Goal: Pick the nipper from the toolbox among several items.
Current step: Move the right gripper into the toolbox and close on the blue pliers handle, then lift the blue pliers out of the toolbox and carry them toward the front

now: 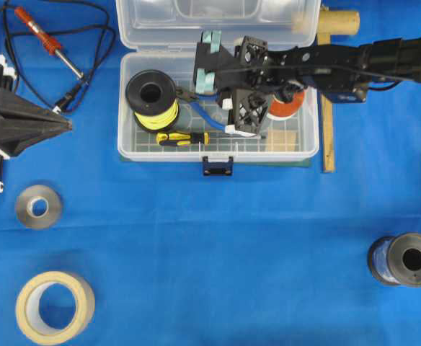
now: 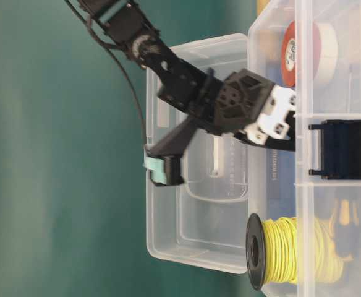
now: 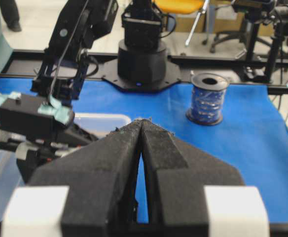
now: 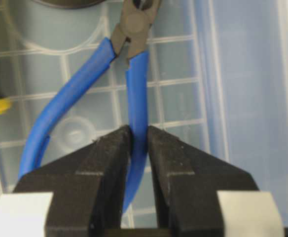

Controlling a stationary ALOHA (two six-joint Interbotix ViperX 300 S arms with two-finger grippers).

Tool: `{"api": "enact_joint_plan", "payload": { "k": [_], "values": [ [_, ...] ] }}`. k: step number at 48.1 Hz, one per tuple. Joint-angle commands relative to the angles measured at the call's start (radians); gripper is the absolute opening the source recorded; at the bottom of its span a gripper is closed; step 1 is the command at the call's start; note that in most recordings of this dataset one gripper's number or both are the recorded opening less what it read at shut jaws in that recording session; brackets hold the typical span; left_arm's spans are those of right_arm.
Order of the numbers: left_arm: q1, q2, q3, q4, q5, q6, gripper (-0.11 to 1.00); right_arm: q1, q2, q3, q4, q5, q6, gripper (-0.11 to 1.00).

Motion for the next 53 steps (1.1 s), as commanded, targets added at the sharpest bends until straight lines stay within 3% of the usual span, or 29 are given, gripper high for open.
{"api": "enact_joint_plan", "payload": {
  "k": [1, 15, 27, 40, 53],
  "values": [
    [0.0, 0.009, -0.012, -0.003, -0.006, -0.002, 0.0, 0.005, -0.104, -0.002, 0.003, -0.002, 0.008, 0.12],
    [0.0, 0.009, -0.009, -0.003, -0.005, -0.002, 0.0, 0.028, -0.341, 0.063, 0.005, 0.02, 0.044, 0.12],
    [0.0, 0.009, -0.005, -0.005, -0.005, -0.003, 0.0, 0.209, -0.485, 0.166, 0.023, -0.04, 0.051, 0.12],
    [0.0, 0.009, -0.003, -0.003, -0.005, -0.003, 0.0, 0.425, -0.419, 0.178, 0.041, -0.109, 0.089, 0.12],
    [0.0, 0.009, 0.0, -0.005, -0.005, -0.005, 0.0, 0.502, -0.199, 0.126, 0.041, -0.112, 0.196, 0.12]
  ]
}}
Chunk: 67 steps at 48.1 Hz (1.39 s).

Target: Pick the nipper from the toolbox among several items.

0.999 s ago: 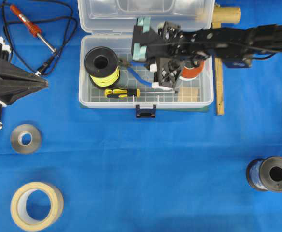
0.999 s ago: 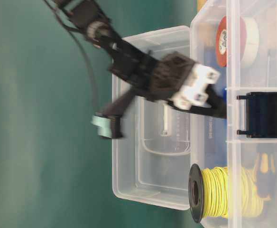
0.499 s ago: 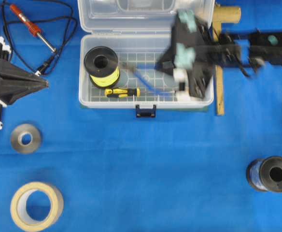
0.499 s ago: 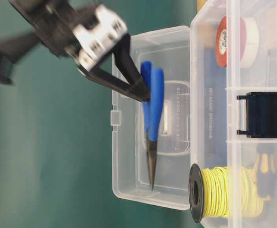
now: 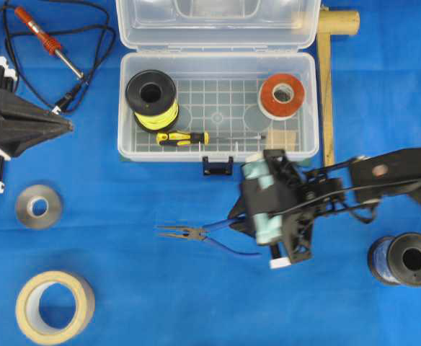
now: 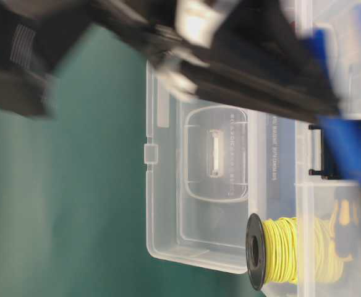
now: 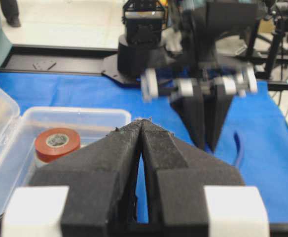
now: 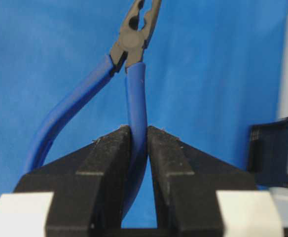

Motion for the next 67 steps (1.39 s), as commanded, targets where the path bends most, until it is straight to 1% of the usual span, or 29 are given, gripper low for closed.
{"api": "enact_joint_plan", "payload": {
  "k": [1, 11, 20, 31, 33, 37, 41, 44, 45, 47, 49, 50, 51, 58, 60, 64, 67],
  "values": [
    [0.002, 0.008, -0.009, -0.002, -0.003, -0.002, 0.0, 0.012, 0.048, -0.044, 0.003, -0.014, 0.023, 0.12],
    [0.0, 0.008, -0.006, -0.002, -0.002, -0.003, 0.0, 0.014, 0.161, -0.063, 0.003, -0.018, 0.092, 0.12],
    [0.0, 0.008, -0.005, -0.002, 0.008, -0.014, 0.0, 0.012, 0.186, -0.063, 0.005, -0.012, 0.146, 0.12],
    [0.0, 0.008, -0.003, -0.002, 0.009, -0.015, 0.0, 0.012, 0.183, -0.072, 0.002, -0.002, 0.153, 0.14],
    [0.0, 0.008, -0.003, -0.002, 0.009, -0.015, 0.0, 0.012, 0.172, -0.077, -0.003, 0.017, 0.15, 0.19],
    [0.0, 0.008, -0.003, -0.002, 0.009, -0.015, 0.0, 0.012, 0.135, -0.081, -0.014, 0.055, 0.144, 0.44],
    [0.0, 0.006, -0.003, -0.002, 0.009, -0.015, 0.0, 0.012, 0.078, -0.08, -0.041, 0.094, 0.143, 0.68],
    [0.0, 0.005, -0.003, -0.002, 0.009, -0.015, 0.0, 0.012, 0.026, -0.081, -0.064, 0.118, 0.144, 0.82],
    [0.0, 0.006, -0.003, -0.002, 0.009, -0.015, 0.0, 0.012, 0.008, -0.08, -0.071, 0.126, 0.144, 0.85],
    [0.0, 0.006, -0.003, -0.002, 0.009, -0.015, 0.0, 0.012, -0.031, -0.078, -0.087, 0.144, 0.144, 0.85],
    [0.0, 0.008, -0.003, -0.002, 0.009, -0.015, 0.0, 0.012, -0.083, -0.074, -0.112, 0.166, 0.144, 0.82],
    [0.0, 0.008, -0.003, -0.002, 0.009, -0.015, 0.0, 0.012, -0.094, -0.074, -0.115, 0.169, 0.144, 0.81],
    [0.0, 0.006, -0.002, -0.002, 0.009, -0.015, 0.0, 0.012, -0.124, -0.071, -0.132, 0.181, 0.144, 0.81],
    [0.002, 0.006, -0.002, -0.002, 0.009, -0.018, 0.0, 0.011, -0.264, -0.026, -0.21, 0.216, 0.152, 0.82],
    [0.0, 0.008, -0.002, -0.002, 0.011, -0.02, 0.0, 0.009, -0.302, 0.0, -0.23, 0.218, 0.156, 0.82],
    [0.0, 0.006, -0.002, 0.0, 0.011, -0.023, 0.0, 0.002, -0.394, 0.072, -0.253, 0.213, 0.16, 0.82],
    [0.002, 0.006, 0.0, -0.002, 0.011, -0.023, 0.0, -0.014, -0.46, 0.126, -0.256, 0.199, 0.163, 0.82]
  ]
}}
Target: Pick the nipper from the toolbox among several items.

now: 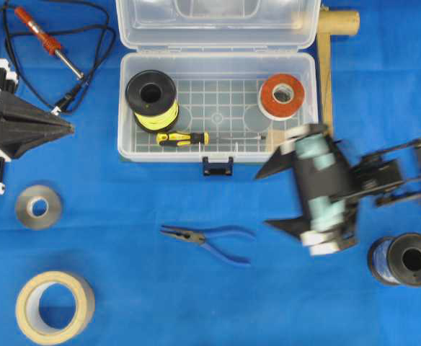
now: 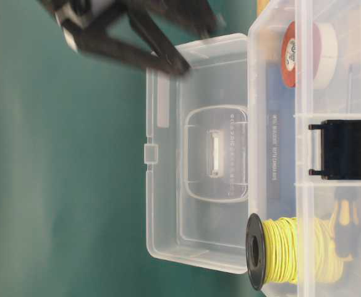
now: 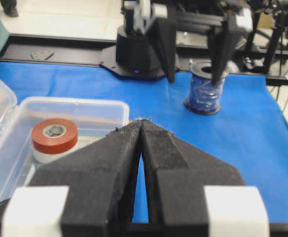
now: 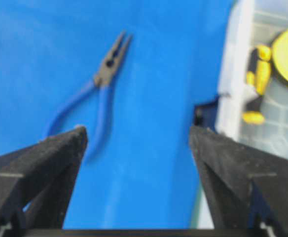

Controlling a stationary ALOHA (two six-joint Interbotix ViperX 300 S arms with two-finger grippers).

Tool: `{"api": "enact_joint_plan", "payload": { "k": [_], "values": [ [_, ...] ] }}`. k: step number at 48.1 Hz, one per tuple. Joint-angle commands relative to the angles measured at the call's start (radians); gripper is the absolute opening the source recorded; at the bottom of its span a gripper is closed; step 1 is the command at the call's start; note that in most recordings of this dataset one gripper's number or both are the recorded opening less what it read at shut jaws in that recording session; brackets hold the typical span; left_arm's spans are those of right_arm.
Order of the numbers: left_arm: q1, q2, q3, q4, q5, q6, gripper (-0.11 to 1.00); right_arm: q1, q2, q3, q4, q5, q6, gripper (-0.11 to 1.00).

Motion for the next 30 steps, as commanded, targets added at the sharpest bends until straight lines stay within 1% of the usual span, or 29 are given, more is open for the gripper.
{"api": "enact_joint_plan", "payload": {
  "k": [1, 12, 21, 26, 30],
  "values": [
    [0.0, 0.005, -0.008, -0.002, -0.005, -0.002, 0.0, -0.026, -0.117, 0.06, -0.011, -0.023, 0.005, 0.82],
    [0.0, 0.006, -0.008, -0.002, -0.005, -0.002, 0.0, -0.091, -0.402, 0.282, -0.011, -0.137, 0.011, 0.82],
    [0.0, 0.008, -0.006, -0.002, -0.005, -0.002, 0.0, -0.117, -0.604, 0.443, -0.009, -0.195, 0.012, 0.82],
    [0.0, 0.006, -0.006, -0.002, -0.006, -0.003, 0.0, -0.143, -0.678, 0.514, -0.003, -0.218, 0.012, 0.82],
    [0.0, 0.008, -0.006, -0.002, -0.006, -0.003, 0.0, -0.175, -0.712, 0.561, 0.006, -0.238, 0.014, 0.82]
  ]
}}
